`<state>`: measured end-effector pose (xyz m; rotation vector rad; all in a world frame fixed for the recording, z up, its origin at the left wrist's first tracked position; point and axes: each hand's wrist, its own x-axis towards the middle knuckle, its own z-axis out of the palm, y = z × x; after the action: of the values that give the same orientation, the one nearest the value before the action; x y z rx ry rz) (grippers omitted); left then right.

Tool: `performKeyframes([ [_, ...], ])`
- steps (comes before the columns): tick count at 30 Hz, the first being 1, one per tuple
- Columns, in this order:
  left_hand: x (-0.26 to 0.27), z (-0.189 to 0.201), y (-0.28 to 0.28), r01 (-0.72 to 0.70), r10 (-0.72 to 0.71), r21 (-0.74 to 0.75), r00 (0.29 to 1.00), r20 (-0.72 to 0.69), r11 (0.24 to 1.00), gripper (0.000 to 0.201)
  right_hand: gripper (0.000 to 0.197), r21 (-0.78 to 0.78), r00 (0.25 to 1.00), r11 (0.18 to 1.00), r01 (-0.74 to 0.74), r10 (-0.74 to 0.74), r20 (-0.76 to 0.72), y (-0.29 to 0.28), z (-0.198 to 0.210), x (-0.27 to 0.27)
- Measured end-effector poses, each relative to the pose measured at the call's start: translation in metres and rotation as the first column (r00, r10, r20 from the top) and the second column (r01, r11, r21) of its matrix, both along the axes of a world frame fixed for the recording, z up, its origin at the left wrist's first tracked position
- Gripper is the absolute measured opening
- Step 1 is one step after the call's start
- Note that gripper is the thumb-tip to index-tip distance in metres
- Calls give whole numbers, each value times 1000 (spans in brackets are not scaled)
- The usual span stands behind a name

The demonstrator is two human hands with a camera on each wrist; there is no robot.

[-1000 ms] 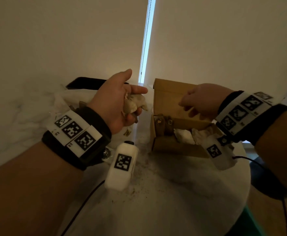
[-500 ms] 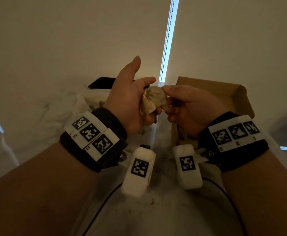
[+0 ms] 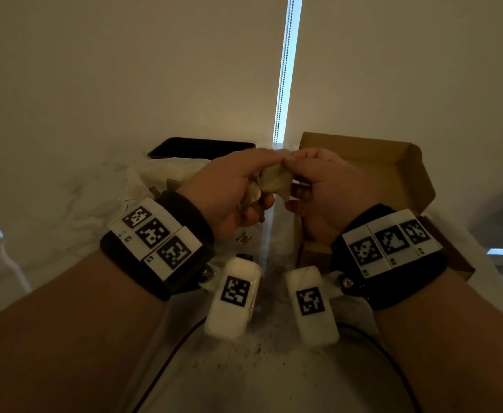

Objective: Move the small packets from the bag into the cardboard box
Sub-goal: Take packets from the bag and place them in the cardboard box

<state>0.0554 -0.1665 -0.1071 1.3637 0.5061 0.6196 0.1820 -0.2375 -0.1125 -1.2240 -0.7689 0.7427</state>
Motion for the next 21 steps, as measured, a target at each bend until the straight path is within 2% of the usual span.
performKeyframes([
  [5,-1,0,4,-80,80,9,996,-33,997,15,10,34,992,999,9,-4,-127,-1,4,4],
  [11,2,0,10,-228,229,41,973,-12,973,17,13,37,1000,999,-14,13,7,-3,2,2],
  [14,3,1,13,-286,289,124,957,-9,950,19,26,63,998,996,-64,63,17,-4,3,1],
  [17,3,1,12,-296,304,176,953,-18,939,19,32,84,994,995,-56,48,100,-4,3,0],
  [19,1,0,12,-248,258,195,966,-27,949,18,34,108,990,994,-2,-14,143,-6,3,1],
  [21,0,-1,12,-178,196,219,979,-63,959,26,35,124,991,992,24,-40,129,-7,4,1],
])
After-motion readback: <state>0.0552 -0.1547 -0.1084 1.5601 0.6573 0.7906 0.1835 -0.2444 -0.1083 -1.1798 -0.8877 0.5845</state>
